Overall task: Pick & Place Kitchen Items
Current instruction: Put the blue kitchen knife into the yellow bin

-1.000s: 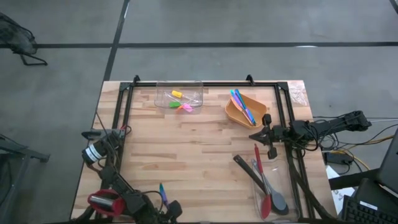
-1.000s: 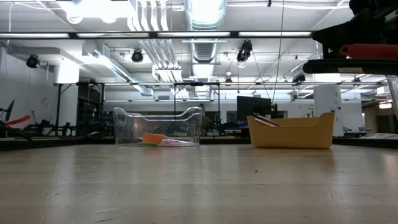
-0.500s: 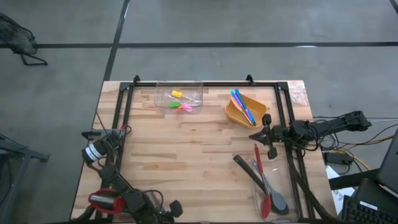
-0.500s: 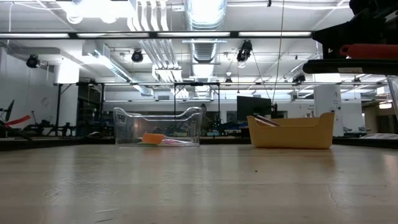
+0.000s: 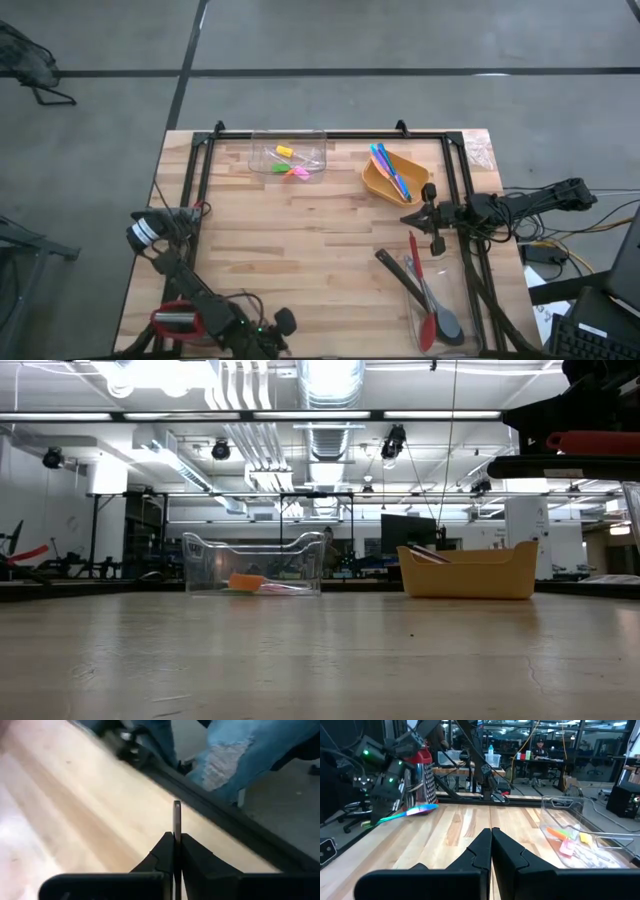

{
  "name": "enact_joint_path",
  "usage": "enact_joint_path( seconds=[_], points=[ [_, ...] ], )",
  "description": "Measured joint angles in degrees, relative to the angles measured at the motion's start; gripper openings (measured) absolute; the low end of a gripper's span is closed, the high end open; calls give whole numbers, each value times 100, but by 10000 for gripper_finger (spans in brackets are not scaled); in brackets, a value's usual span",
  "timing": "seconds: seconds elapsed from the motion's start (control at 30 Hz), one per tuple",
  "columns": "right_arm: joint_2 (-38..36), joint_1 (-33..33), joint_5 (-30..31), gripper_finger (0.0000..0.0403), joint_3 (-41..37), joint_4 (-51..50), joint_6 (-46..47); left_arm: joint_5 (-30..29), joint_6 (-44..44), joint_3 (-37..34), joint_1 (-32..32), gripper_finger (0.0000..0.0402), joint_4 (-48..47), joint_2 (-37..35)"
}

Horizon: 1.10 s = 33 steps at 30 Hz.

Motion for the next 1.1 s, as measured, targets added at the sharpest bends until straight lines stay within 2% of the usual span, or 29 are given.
enact_joint_path(
  seconds=[0.3, 0.5, 0.8, 0.97, 1.1],
  points=[
    [-1, -1, 0, 9, 0, 0, 5, -606, 540, 0, 612, 19, -378, -495],
    [2, -1, 0, 9, 0, 2, -6, -627, 789, 0, 1242, 17, -648, -950],
    [-2, -1, 0, 9, 0, 2, -11, -695, 1430, -31, 2217, 17, -850, -2116],
    [0, -2, 0, 9, 0, 2, -47, -215, 1701, -58, 3064, 19, -798, -2584],
    [0, -2, 0, 9, 0, 2, -9, 418, 1873, -59, 3815, 18, -692, -2638]
  ],
)
